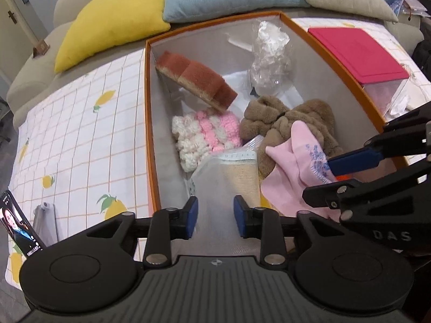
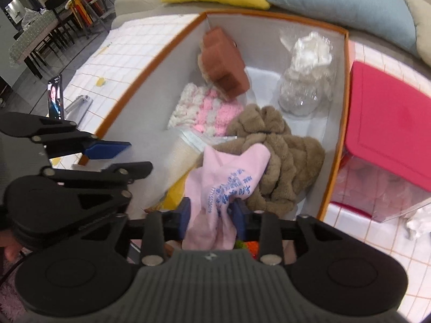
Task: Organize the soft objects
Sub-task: 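Open both grippers to release the cloth and cone into the box, then move the right gripper to the cream canvas bag while the left approaches the crumpled white plastic bag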
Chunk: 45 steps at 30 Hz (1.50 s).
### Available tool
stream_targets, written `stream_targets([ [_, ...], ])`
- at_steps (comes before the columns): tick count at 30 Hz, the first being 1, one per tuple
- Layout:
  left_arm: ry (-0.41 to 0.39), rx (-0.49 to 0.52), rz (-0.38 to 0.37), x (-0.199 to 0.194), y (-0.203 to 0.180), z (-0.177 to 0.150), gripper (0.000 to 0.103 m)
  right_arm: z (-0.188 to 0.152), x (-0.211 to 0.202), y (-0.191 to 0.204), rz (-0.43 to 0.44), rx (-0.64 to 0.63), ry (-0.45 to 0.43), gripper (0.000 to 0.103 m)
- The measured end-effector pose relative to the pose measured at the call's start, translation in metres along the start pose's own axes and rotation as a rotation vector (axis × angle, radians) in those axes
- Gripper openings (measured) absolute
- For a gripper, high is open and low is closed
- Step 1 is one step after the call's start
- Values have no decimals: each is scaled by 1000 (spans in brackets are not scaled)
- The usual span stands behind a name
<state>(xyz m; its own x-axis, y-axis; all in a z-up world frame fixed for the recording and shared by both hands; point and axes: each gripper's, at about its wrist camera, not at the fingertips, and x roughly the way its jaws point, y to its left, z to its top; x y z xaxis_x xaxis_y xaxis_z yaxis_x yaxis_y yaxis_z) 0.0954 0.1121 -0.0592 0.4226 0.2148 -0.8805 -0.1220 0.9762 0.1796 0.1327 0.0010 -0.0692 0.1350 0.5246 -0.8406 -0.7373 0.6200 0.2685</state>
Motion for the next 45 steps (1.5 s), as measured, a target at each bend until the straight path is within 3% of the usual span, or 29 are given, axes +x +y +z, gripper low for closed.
stream_targets([
  [2, -17, -11, -7, -5, -1, 0, 42, 0, -8, 1, -22, -8, -19, 46],
  [10, -140, -82, -95, -44, -5, -2, 50, -12, -47, -8, -44, 39, -116, 48],
  [14, -224, -83, -150, -65, -17, -1, 50, -30, -72, -15, -78, 83, -191, 55],
  [19, -300, -35, -249, -77, -46, 5, 50, -60, -98, -37, -143, 156, -262, 55],
  [29, -345, 232, -374, -73, -139, 32, 50, -119, -127, -115, -314, 357, -294, 55],
  [33, -358, 325, -388, -69, -175, 44, 60, -133, -132, -148, -374, 454, -321, 55],
  [38, -391, 487, -363, -63, -213, 59, 71, -143, -130, -192, -462, 570, -384, 60],
  [45, -439, 729, -225, -37, -273, 73, 84, -153, -106, -242, -538, 659, -433, 63],
])
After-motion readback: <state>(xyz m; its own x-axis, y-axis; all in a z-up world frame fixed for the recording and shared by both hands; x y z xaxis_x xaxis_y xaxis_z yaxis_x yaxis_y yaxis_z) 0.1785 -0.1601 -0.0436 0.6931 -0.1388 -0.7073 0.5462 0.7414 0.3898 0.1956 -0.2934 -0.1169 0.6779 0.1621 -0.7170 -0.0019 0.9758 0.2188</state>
